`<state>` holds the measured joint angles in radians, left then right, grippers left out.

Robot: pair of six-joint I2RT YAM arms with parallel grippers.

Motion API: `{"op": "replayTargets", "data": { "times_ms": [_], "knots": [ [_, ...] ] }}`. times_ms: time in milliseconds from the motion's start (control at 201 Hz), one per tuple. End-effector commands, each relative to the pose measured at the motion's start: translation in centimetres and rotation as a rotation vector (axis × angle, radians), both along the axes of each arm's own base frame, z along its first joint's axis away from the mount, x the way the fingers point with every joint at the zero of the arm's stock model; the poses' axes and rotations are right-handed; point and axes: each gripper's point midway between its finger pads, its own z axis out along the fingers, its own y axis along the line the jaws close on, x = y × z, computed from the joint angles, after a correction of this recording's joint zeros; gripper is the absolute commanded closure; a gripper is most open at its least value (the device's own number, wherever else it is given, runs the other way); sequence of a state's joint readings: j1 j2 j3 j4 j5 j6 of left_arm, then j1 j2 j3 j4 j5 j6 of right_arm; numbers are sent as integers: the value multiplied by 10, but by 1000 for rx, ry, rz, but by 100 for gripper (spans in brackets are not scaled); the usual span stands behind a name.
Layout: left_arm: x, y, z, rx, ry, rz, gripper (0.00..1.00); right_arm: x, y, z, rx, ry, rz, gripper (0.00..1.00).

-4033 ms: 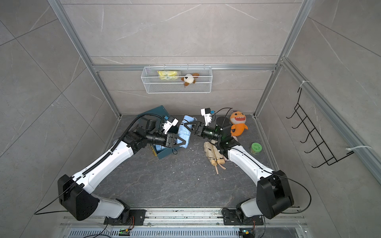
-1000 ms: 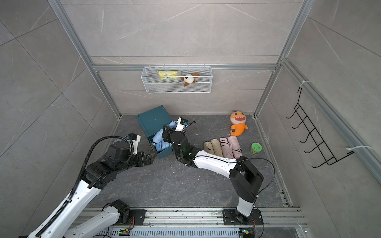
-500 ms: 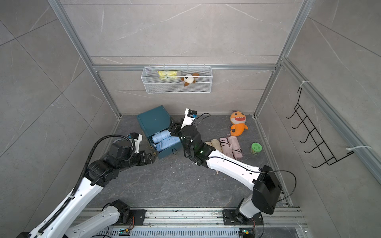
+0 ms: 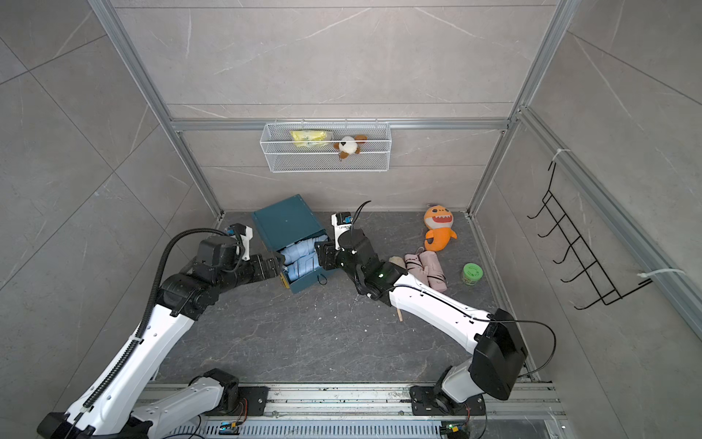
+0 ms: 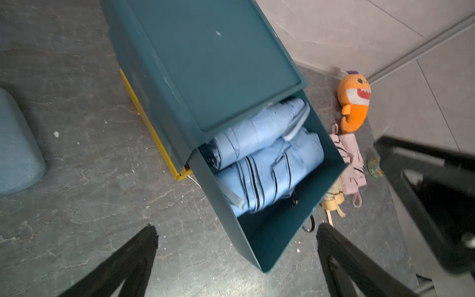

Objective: Place the umbrella in the drawer by color
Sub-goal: Close the drawer in the storage box.

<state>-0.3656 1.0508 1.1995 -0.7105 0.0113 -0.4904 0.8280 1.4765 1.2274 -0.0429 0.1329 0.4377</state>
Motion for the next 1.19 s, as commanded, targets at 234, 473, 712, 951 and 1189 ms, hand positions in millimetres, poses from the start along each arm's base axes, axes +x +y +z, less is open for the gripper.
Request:
{"op": "replayTargets", "data": {
  "times_ms": [234,473,712,951,1189],
  "knots": [
    [65,13,14,-113,0,50,0,-58,-19,-47,-146,43,139,33],
    [106,18,-12,-177,51,98,0,-78,-12,-77,-175,67,188,33],
    [132,16,-27,-169,67,109,0,-76,7,-90,-165,82,210,33],
    [139,18,-51,-150,105,126,0,-62,26,-98,-138,85,196,33],
    [137,17,-70,-154,133,127,0,-47,37,-98,-114,69,160,36]
  ]
}}
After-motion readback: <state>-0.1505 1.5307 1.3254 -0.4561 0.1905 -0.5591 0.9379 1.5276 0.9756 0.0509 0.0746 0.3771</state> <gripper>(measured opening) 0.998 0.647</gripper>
